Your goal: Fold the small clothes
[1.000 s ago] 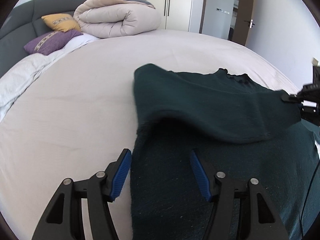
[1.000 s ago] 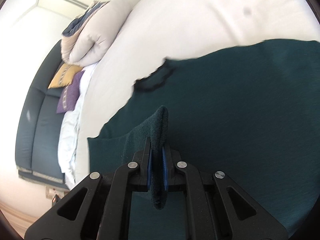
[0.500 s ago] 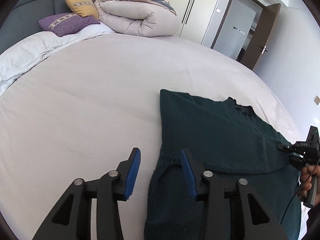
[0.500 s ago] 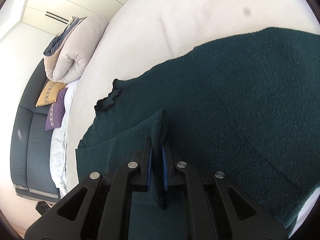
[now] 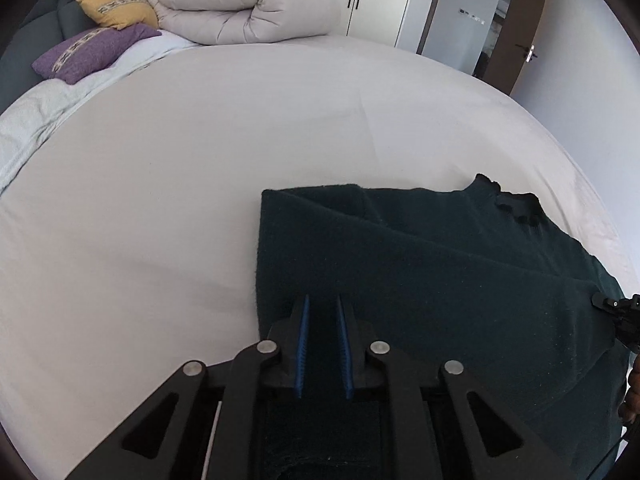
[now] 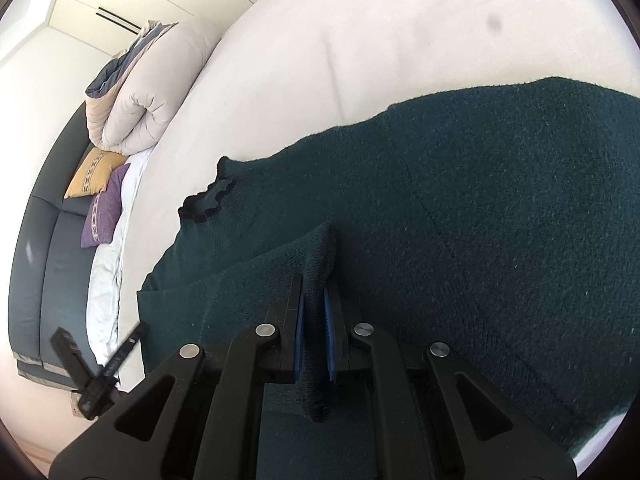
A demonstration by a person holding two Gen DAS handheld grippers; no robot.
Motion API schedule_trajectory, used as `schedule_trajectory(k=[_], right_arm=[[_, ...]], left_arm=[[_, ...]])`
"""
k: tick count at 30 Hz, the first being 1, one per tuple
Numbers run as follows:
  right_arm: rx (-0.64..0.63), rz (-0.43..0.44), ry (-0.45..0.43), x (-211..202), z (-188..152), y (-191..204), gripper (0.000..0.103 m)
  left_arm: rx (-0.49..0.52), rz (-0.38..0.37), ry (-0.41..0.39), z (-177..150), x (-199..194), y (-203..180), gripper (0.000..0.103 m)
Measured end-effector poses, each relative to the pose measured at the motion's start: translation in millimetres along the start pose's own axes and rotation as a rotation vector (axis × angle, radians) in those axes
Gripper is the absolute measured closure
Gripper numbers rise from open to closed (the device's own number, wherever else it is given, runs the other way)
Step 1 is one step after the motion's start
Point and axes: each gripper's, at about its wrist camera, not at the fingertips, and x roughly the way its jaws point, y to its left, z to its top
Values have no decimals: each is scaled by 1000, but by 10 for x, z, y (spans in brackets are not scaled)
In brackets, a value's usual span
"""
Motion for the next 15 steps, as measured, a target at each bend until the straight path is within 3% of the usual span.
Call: schedule_trajectory(k=[7, 12, 15], right_arm=[[-53, -16, -37, -157, -22, -87, 95], [-66, -23, -34, -27, -96, -251, 98], [-46, 8, -41, -52, -107, -281, 97]], left_arm=[[12, 1, -55, -98, -58, 12, 87], [93, 84, -65, -150, 27, -155, 87], [95, 88, -58, -130, 35, -169, 87]])
